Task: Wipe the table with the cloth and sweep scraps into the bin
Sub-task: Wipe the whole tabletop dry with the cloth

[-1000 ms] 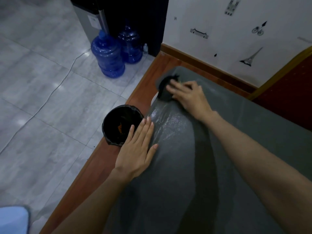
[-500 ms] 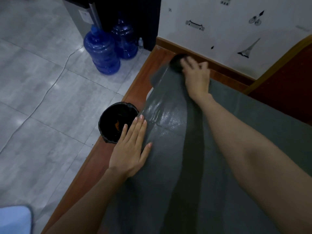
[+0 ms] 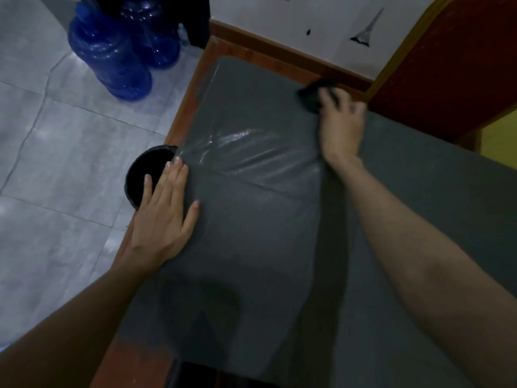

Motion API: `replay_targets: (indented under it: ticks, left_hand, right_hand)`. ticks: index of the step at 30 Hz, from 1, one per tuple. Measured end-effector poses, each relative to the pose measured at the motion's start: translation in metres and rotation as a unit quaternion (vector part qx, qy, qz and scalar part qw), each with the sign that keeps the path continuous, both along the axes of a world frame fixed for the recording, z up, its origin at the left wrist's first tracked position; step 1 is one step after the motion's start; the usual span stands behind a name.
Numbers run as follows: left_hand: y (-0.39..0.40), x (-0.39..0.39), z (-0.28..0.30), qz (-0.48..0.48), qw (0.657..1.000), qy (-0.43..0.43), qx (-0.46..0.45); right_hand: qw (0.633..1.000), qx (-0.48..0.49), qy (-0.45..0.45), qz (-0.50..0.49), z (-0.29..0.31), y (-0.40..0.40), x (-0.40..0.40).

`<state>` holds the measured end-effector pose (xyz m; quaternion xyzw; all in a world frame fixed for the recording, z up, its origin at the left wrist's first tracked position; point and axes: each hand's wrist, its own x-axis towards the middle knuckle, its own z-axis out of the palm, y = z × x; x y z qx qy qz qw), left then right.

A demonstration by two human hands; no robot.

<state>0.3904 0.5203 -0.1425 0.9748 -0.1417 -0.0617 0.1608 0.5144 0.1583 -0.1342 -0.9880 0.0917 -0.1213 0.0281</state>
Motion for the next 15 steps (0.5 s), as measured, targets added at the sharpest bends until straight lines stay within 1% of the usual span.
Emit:
replay_targets:
  ticks: [1,2,3,4,5,6,7,8,9,10,11,12,13,14,15]
  left_hand:
    - [-0.001,-0.001,0.000,0.003,1.000,-0.002,-0.001]
    - [-0.002,-0.001,0.001,0.006,1.000,-0.003,-0.001]
    - [-0.004,-0.002,0.002,0.010,1.000,-0.005,-0.003]
    - [-0.005,-0.002,0.003,0.013,1.000,-0.007,-0.005]
    - [-0.006,-0.002,0.005,0.013,1.000,-0.007,-0.009]
    - [-0.006,-0.002,0.006,0.013,1.000,-0.006,-0.013]
    - [-0.006,-0.002,0.007,0.012,1.000,-0.006,-0.014]
    - [-0.006,-0.002,0.009,0.011,1.000,-0.006,-0.012]
    - [-0.005,-0.003,0.009,0.009,1.000,-0.005,-0.007]
    - [-0.005,-0.003,0.009,0.006,1.000,-0.002,-0.001]
    - [-0.004,-0.004,0.009,0.004,1.000,0.001,0.005]
    - [-0.003,-0.003,0.009,0.001,1.000,0.003,0.012]
    - [-0.003,-0.003,0.008,-0.004,1.000,0.005,0.021]
    - [-0.002,-0.003,0.008,-0.008,1.000,0.007,0.028]
    - [-0.002,-0.002,0.007,-0.009,0.999,0.006,0.033]
  right_hand:
    - [0.998,0.017,-0.005,-0.062,0.003,-0.030,-0.018]
    - [0.988,0.045,-0.011,-0.145,0.008,-0.051,-0.034]
    - [0.970,0.065,-0.026,-0.233,0.011,-0.062,-0.044]
    - [0.948,0.085,-0.049,-0.304,0.013,-0.059,-0.047]
    - [0.932,0.113,-0.069,-0.337,0.015,-0.045,-0.044]
    - [0.931,0.154,-0.103,-0.315,0.020,-0.022,-0.038]
    - [0.943,0.190,-0.131,-0.240,0.025,0.009,-0.032]
    - [0.962,0.190,-0.149,-0.125,0.028,0.044,-0.030]
    - [0.980,0.146,-0.134,-0.005,0.025,0.083,-0.032]
    - [0.988,0.089,-0.092,0.091,0.022,0.120,-0.041]
    - [0.985,0.055,-0.045,0.158,0.017,0.146,-0.051]
    - [0.980,0.043,0.008,0.195,0.014,0.157,-0.062]
    - [0.978,0.037,0.041,0.202,0.011,0.148,-0.070]
    - [0.982,0.039,0.039,0.180,0.010,0.126,-0.076]
    - [0.990,0.026,0.036,0.132,0.008,0.095,-0.086]
